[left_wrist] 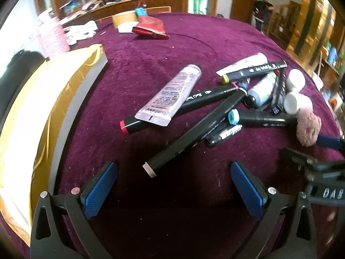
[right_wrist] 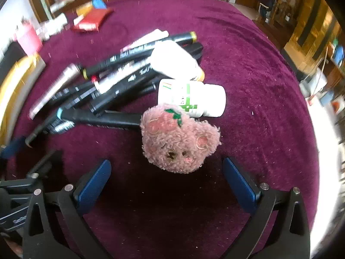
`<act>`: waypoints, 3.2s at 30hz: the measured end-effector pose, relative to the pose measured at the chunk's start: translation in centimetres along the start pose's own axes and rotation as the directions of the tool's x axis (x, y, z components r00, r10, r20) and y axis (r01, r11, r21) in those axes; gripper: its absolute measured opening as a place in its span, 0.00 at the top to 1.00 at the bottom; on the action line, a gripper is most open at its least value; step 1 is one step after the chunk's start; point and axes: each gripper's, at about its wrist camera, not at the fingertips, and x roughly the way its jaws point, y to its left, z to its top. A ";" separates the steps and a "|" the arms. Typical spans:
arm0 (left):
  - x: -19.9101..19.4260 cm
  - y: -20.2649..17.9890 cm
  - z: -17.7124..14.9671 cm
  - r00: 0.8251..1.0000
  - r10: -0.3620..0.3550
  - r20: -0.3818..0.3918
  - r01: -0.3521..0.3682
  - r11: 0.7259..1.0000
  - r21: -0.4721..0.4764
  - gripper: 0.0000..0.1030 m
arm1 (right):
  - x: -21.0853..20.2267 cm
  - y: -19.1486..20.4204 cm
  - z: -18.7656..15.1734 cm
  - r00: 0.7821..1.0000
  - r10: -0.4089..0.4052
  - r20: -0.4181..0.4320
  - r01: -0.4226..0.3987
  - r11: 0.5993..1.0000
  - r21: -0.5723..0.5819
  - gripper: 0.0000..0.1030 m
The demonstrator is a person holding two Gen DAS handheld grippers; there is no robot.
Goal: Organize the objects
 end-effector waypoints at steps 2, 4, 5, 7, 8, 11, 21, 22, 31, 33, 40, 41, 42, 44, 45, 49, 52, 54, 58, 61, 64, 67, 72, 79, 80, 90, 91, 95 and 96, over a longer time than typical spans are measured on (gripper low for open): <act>0.0 0.4 0.4 0.998 -0.028 -0.058 0.030 0.999 0.028 0.02 | 0.0 -0.3 0.2 0.999 -0.003 -0.039 0.003 1.000 0.007 0.00; -0.4 0.8 0.6 0.994 -0.054 -0.099 0.058 0.998 0.034 0.02 | -0.2 -0.6 0.4 0.996 -0.020 -0.083 0.024 0.999 0.041 0.00; -1.2 1.6 0.7 0.992 -0.089 -0.094 0.091 0.996 0.018 0.02 | -0.6 -0.8 0.4 0.995 -0.048 -0.088 0.054 0.996 0.068 0.01; -2.9 3.1 1.1 0.990 -0.133 -0.044 0.134 0.991 0.009 0.02 | -2.6 -1.3 0.1 0.996 -0.081 -0.045 0.086 0.990 0.112 0.01; -3.7 3.9 1.4 0.988 -0.157 -0.018 0.157 0.988 0.014 0.02 | -4.5 -1.3 -0.1 0.993 -0.118 0.000 0.117 0.986 0.116 0.01; -4.3 5.6 2.4 0.983 -0.182 0.021 0.181 0.983 0.039 0.02 | -10.4 -1.0 -1.2 0.957 -0.215 0.196 0.186 0.971 0.152 0.01; 0.1 2.9 3.1 0.939 -0.302 -0.167 0.322 0.940 0.113 0.04 | -6.5 -4.9 -2.1 0.997 -0.072 -0.003 0.068 0.929 0.364 0.02; 0.5 2.3 2.8 0.933 -0.307 -0.188 0.330 0.939 0.102 0.05 | -6.1 -5.2 -2.0 0.998 -0.063 -0.009 0.062 0.928 0.368 0.02; -2.8 -0.7 1.7 0.858 -0.459 -0.229 0.482 0.875 0.052 0.50 | -6.0 -6.4 -1.8 0.998 0.040 0.051 -0.055 0.935 0.350 0.02; -2.4 0.2 2.2 0.876 -0.431 -0.216 0.444 0.896 0.013 0.50 | -6.0 -6.6 -1.5 0.997 0.043 0.060 -0.060 0.941 0.334 0.02; -0.1 0.4 2.6 0.896 -0.387 -0.215 0.390 0.920 -0.033 0.61 | -5.5 -7.7 -1.5 0.996 0.065 0.054 -0.079 0.941 0.330 0.01; -0.1 0.1 2.5 0.904 -0.371 -0.212 0.378 0.926 -0.008 0.61 | -5.4 -7.8 -1.6 0.997 0.064 0.047 -0.076 0.941 0.330 0.02; 0.0 -0.3 2.5 0.909 -0.358 -0.213 0.369 0.929 0.011 0.61 | -5.2 -7.9 -1.7 0.997 0.064 0.042 -0.074 0.941 0.331 0.02; 0.0 -0.9 2.5 0.926 -0.314 -0.212 0.332 0.941 0.058 0.68 | -4.9 -8.0 -1.9 0.997 0.066 0.033 -0.073 0.941 0.329 0.01; 0.1 -1.2 2.9 0.931 -0.296 -0.212 0.317 0.946 0.071 0.72 | -4.8 -8.0 -2.0 0.997 0.066 0.031 -0.073 0.942 0.327 0.01; 0.5 0.0 3.9 0.937 -0.279 -0.208 0.294 0.955 0.045 0.79 | -4.9 -8.0 -2.1 0.997 0.066 0.036 -0.073 0.946 0.315 0.01; 0.9 1.0 4.1 0.937 -0.282 -0.208 0.293 0.956 0.025 0.80 | -5.0 -8.0 -2.2 0.997 0.058 0.041 -0.068 0.949 0.307 0.01; 0.8 0.2 4.2 0.939 -0.268 -0.216 0.289 0.955 0.069 0.80 | -4.9 -8.0 -2.3 0.997 0.060 0.039 -0.069 0.949 0.307 0.01; 0.9 -1.8 4.7 0.949 -0.233 -0.212 0.267 0.952 0.150 0.79 | -4.6 -8.0 -2.3 0.997 0.066 0.031 -0.072 0.949 0.306 0.01; 1.1 -3.2 5.4 0.954 -0.221 -0.204 0.257 0.951 0.173 0.78 | -4.6 -7.8 -2.3 0.997 0.064 0.032 -0.071 0.952 0.299 0.01; 1.1 -4.0 5.4 0.960 -0.209 -0.184 0.245 0.948 0.204 0.68 | -4.6 -7.7 -2.4 0.997 0.065 0.032 -0.071 0.952 0.298 0.01; 0.9 -5.1 5.0 0.972 -0.191 -0.136 0.221 0.940 0.260 0.61 | -4.6 -7.7 -2.5 0.997 0.066 0.031 -0.072 0.952 0.299 0.01; 0.1 -4.9 4.3 0.979 -0.167 -0.115 0.191 0.949 0.249 0.85 | -5.0 -7.4 -2.4 0.995 0.085 0.043 -0.094 0.953 0.288 0.01; -2.2 -0.4 3.4 0.954 -0.273 -0.124 0.283 0.956 0.072 0.89 | -5.4 -6.4 -1.5 0.988 0.141 0.067 -0.154 0.951 0.268 0.01; -2.8 0.4 3.1 0.949 -0.293 -0.116 0.299 0.953 0.038 0.89 | -5.4 -6.3 -1.3 0.986 0.151 0.067 -0.163 0.950 0.266 0.01; -8.6 4.8 0.7 0.925 -0.379 -0.019 0.375 0.921 -0.106 0.89 | -3.8 -4.4 0.8 0.985 0.167 0.042 -0.172 0.961 0.215 0.02; -8.6 4.9 0.6 0.926 -0.378 -0.017 0.374 0.920 -0.114 0.89 | -3.7 -4.1 1.0 0.986 0.160 0.042 -0.166 0.965 0.203 0.02; -9.5 5.8 -0.2 0.930 -0.368 -0.015 0.363 0.922 -0.133 0.89 | -3.1 -3.3 1.6 0.989 0.142 0.039 -0.146 0.973 0.181 0.02; -9.6 6.0 -0.3 0.932 -0.362 -0.013 0.357 0.925 -0.131 0.89 | -2.9 -3.2 1.7 0.990 0.133 0.037 -0.138 0.974 0.180 0.02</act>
